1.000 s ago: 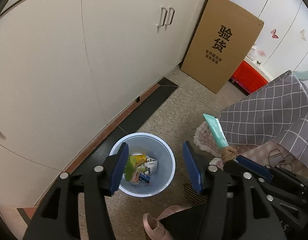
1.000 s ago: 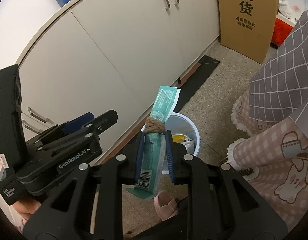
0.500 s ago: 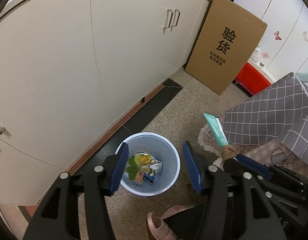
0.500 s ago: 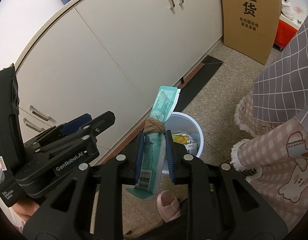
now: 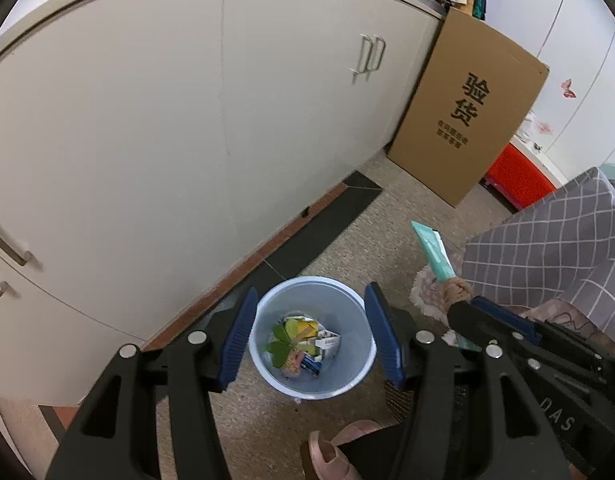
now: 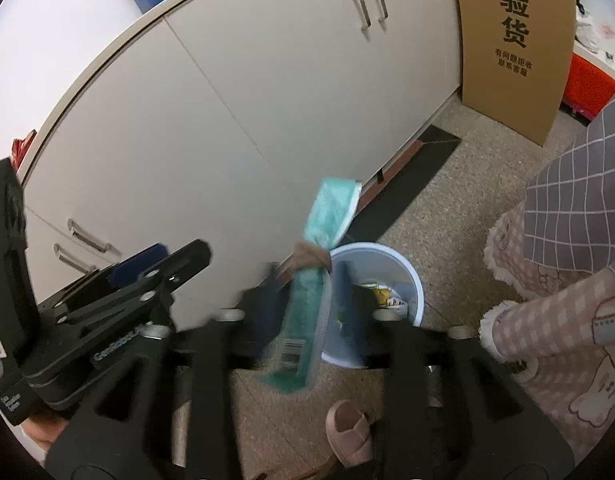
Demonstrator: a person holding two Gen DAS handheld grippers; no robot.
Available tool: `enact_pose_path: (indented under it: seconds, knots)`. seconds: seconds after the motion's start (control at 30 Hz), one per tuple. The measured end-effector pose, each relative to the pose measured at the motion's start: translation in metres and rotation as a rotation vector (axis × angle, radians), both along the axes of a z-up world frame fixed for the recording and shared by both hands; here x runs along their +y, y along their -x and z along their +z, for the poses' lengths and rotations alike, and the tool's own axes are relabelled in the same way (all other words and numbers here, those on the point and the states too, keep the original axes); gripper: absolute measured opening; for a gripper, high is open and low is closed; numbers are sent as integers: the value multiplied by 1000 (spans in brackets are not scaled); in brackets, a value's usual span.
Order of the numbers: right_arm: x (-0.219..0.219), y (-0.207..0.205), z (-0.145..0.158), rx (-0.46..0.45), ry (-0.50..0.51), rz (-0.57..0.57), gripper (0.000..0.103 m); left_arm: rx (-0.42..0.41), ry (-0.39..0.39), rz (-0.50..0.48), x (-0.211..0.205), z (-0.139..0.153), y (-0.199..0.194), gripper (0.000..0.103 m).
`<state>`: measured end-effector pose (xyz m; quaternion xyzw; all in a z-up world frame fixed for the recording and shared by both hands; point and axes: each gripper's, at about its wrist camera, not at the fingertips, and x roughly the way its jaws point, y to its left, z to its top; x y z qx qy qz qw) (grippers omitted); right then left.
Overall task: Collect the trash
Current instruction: 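Open both grippers to drop the wrapper and teal tube into the bin, then move both tools back to the table and grasp the blue snack wrapper with the left gripper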
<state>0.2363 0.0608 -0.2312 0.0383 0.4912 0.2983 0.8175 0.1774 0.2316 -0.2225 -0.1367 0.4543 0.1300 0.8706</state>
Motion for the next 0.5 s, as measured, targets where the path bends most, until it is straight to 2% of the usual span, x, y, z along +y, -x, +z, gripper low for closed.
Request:
enact_pose_path:
  seconds: [0.07, 0.27, 0.5]
  knots:
    - [-1, -1, 1, -15, -5, -17, 60, -5, -20, 16, 4, 1, 2, 59]
    - [-9, 5, 12, -48, 15, -42, 60, -16, -40, 28, 5, 6, 4, 61]
    - [-34, 16, 40, -131, 36, -102, 62, -41, -58, -15, -14, 22, 5, 62]
